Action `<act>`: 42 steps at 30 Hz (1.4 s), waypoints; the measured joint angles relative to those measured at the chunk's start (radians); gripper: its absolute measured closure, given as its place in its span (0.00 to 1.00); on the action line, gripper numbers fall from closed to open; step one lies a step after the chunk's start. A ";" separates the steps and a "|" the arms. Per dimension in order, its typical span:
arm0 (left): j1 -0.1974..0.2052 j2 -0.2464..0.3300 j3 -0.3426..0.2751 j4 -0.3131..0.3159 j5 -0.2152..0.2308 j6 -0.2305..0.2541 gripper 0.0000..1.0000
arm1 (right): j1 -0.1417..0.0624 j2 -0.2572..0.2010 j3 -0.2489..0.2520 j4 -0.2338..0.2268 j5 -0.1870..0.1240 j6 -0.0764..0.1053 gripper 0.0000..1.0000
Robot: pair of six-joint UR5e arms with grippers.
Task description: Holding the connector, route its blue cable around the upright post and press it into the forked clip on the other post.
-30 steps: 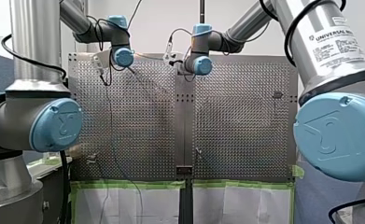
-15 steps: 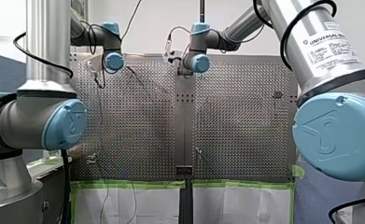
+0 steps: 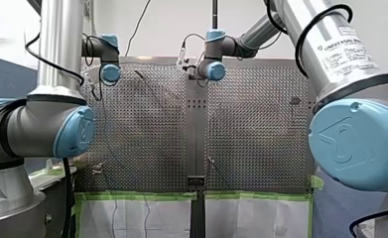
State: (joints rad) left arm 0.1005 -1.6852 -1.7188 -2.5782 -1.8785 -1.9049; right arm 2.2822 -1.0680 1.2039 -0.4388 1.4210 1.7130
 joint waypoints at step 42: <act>-0.047 -0.183 0.015 -0.019 0.307 -0.065 0.67 | 0.003 0.106 0.002 0.092 0.012 -0.044 1.00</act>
State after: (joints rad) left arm 0.0532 -1.8684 -1.7036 -2.5969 -1.5717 -1.9696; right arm 2.2857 -0.9618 1.2054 -0.3472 1.4332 1.6690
